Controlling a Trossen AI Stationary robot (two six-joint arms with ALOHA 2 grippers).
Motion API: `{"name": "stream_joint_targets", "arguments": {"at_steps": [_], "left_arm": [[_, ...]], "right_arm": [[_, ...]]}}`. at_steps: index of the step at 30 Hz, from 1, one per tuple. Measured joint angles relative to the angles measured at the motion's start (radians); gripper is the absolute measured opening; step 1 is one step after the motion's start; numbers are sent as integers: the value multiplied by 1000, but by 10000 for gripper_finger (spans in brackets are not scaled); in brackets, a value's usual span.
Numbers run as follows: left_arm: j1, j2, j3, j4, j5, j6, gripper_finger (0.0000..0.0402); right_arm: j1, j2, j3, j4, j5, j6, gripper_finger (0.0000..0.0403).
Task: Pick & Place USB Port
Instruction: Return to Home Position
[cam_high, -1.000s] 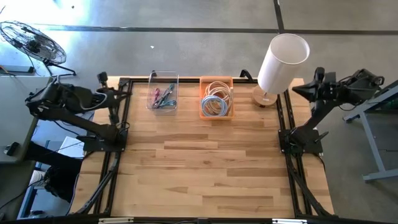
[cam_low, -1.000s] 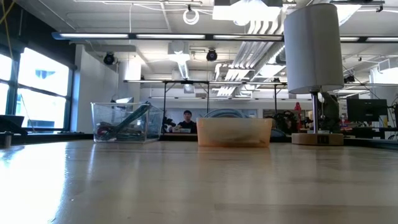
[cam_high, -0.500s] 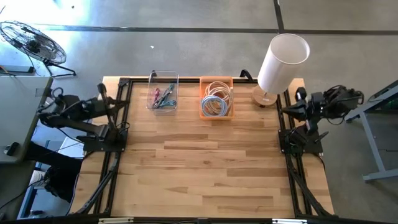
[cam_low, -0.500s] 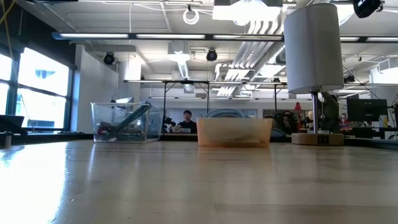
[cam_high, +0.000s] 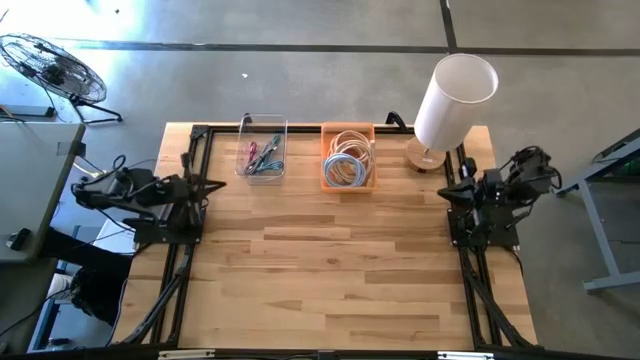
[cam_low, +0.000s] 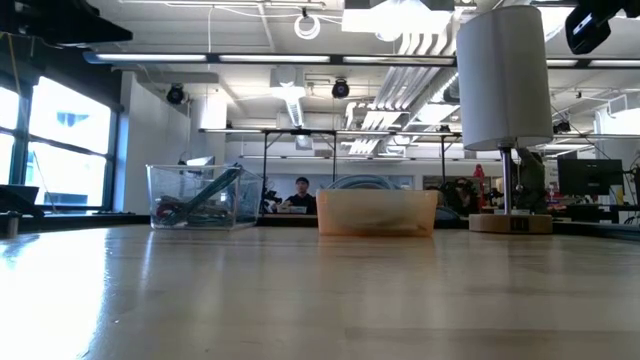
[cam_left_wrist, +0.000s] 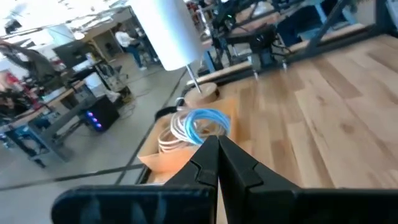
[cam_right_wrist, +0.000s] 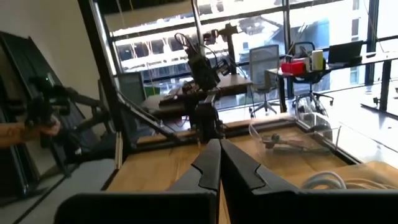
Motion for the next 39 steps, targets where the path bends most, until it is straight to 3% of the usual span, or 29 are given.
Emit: {"name": "stream_joint_targets", "arguments": {"at_steps": [10,23,27,33,39], "left_arm": [[0,-1,-129,167,95,-30,0],[0,-1,-314,375,207,-72,0],[0,-1,-362,417,221,-74,0],[0,-1,-389,458,212,-77,0],[0,-1,-389,458,209,-74,0]], "right_arm": [[0,1,-135,112,-24,18,0],[0,0,-400,478,-125,22,0],[-12,0,-449,511,-131,25,0],[-117,1,-481,469,-212,97,0],[-305,1,-481,460,-387,92,0]]}}
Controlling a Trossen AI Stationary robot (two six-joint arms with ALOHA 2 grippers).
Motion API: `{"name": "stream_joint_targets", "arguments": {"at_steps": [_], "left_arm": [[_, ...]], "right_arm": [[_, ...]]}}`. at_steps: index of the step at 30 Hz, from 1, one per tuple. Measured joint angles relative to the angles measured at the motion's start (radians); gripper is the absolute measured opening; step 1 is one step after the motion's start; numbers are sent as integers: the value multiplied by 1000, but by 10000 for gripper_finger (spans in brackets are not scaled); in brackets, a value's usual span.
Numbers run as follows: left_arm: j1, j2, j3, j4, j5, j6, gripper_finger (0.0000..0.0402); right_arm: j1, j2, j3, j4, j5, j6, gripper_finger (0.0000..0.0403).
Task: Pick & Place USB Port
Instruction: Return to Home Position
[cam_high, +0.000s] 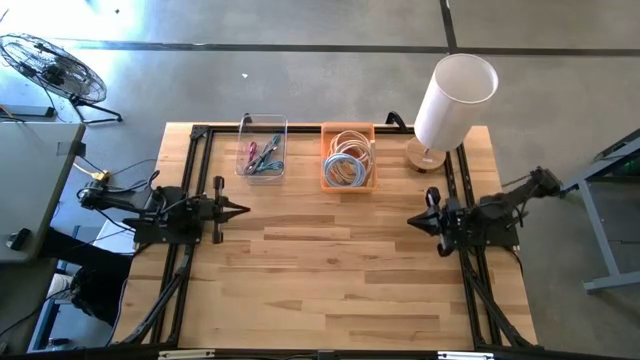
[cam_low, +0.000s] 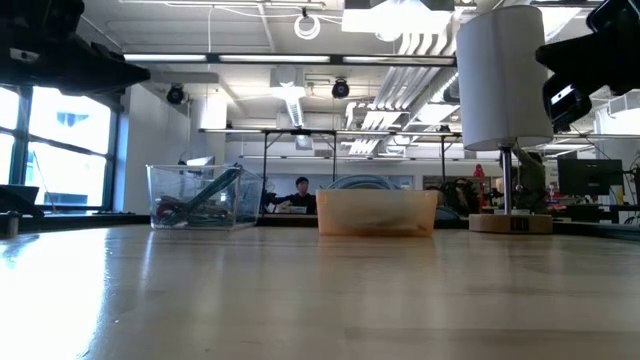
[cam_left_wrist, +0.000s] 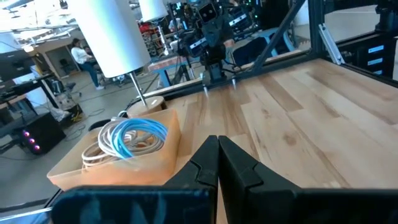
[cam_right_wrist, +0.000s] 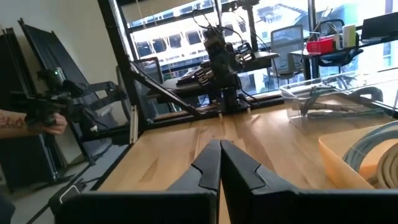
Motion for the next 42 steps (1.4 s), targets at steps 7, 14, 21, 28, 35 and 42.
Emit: {"name": "stream_joint_targets", "arguments": {"at_steps": [7,14,21,28,35,42], "left_arm": [[0,0,0,-2,-1,0,0],[0,0,0,-6,-37,47,0],[1,0,0,-8,1,16,0],[1,0,-42,99,171,-47,0],[0,2,-89,190,210,-88,0],[0,1,-92,215,245,-77,0]], "right_arm": [[-215,0,0,-3,-215,4,0],[-357,0,0,-3,-356,4,0],[-424,0,0,-4,-408,23,0],[-434,0,0,-20,-411,23,0],[-434,1,0,-25,-410,30,0],[-434,2,0,-50,-400,39,0]]}}
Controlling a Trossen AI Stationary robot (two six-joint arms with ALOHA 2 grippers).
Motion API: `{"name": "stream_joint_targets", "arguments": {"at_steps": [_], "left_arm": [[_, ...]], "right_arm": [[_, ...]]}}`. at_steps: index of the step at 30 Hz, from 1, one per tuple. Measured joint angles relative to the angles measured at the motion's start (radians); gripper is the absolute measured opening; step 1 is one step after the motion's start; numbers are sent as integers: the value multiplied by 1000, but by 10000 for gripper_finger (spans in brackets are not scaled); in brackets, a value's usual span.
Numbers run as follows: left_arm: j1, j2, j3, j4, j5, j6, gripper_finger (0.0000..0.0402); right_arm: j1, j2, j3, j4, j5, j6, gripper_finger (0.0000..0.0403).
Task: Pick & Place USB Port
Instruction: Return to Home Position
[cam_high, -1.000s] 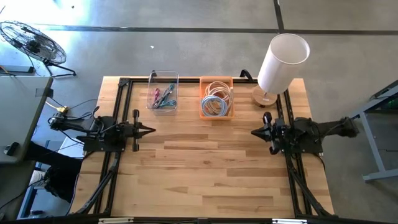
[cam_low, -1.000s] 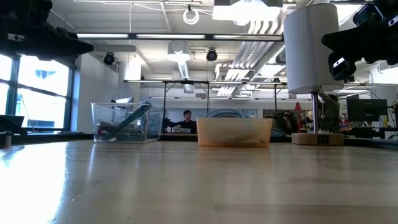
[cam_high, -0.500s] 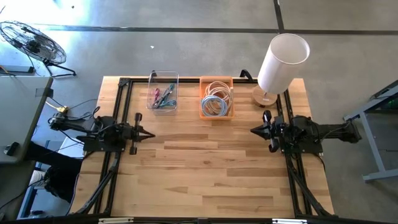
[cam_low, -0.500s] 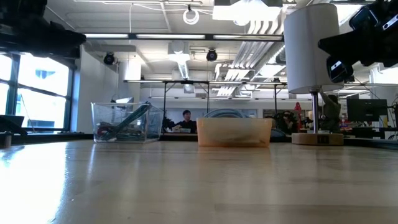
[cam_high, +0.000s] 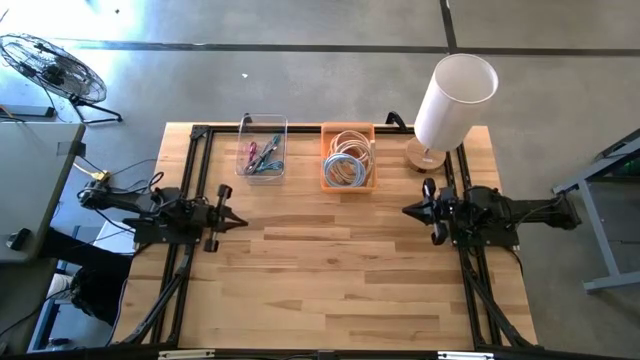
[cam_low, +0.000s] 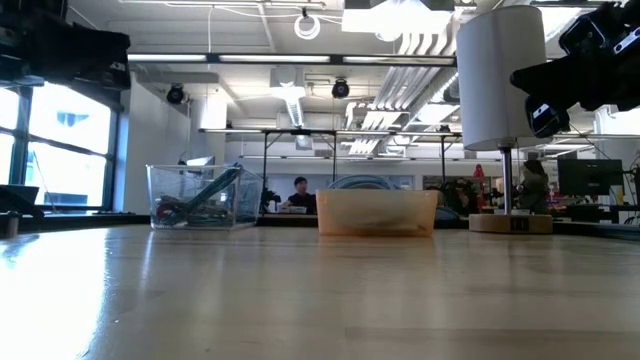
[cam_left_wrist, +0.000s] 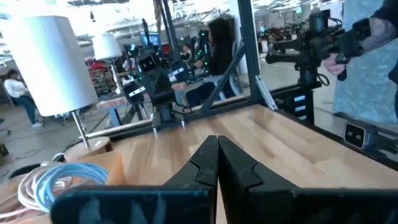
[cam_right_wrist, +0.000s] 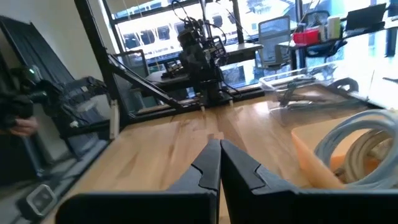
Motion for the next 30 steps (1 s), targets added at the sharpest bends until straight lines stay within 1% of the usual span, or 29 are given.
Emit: {"name": "stream_joint_targets", "arguments": {"at_steps": [5,7,10,15,19,24,30], "left_arm": [[0,-1,-1,3,-8,18,0],[0,0,-1,3,-33,22,0],[0,0,-1,4,-73,25,0],[0,0,-2,5,-152,21,0],[0,0,-2,3,-222,-12,0],[0,0,-3,2,-250,-112,0],[0,0,-3,2,-290,-342,0]], "right_arm": [[0,14,0,0,50,-119,0],[0,19,0,3,84,-153,0],[0,19,0,5,106,-201,0],[0,19,0,13,175,-224,0],[1,19,0,15,187,-224,0],[1,19,0,14,187,-187,0],[1,19,0,13,184,-106,0]]}}
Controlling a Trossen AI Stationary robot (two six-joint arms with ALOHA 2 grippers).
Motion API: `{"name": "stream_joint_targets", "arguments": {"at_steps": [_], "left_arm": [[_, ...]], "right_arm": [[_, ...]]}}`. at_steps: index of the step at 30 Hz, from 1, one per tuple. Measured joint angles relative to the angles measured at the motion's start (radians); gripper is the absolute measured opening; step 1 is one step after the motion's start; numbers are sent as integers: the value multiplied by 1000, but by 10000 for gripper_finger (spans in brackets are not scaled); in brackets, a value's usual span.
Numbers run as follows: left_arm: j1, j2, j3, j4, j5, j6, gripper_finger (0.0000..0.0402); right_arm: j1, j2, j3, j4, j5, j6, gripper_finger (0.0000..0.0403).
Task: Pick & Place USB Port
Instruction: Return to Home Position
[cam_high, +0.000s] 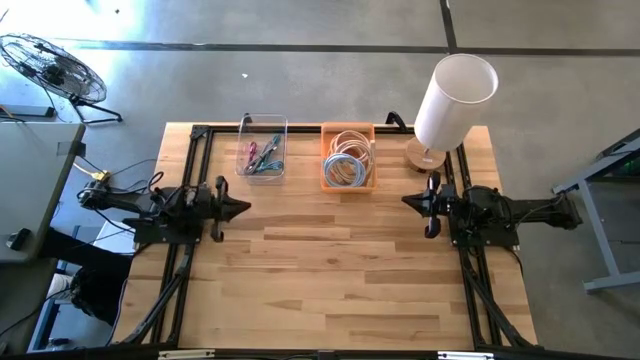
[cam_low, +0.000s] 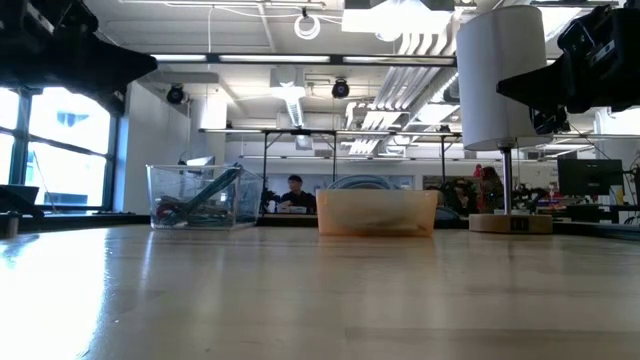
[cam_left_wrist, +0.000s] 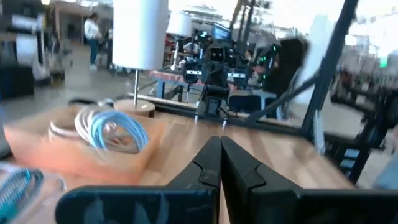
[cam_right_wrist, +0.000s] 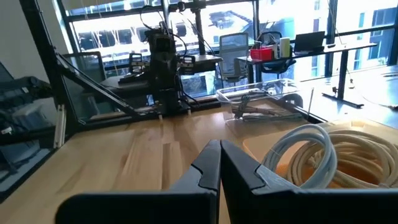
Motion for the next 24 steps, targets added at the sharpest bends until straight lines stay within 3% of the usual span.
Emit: {"name": "stream_joint_targets", "arguments": {"at_steps": [4,24], "left_arm": [[0,0,0,0,27,-108,0],[0,0,0,0,64,-104,0]], "right_arm": [[0,0,0,0,0,-5,0],[0,0,0,-1,-1,-7,0]]}}
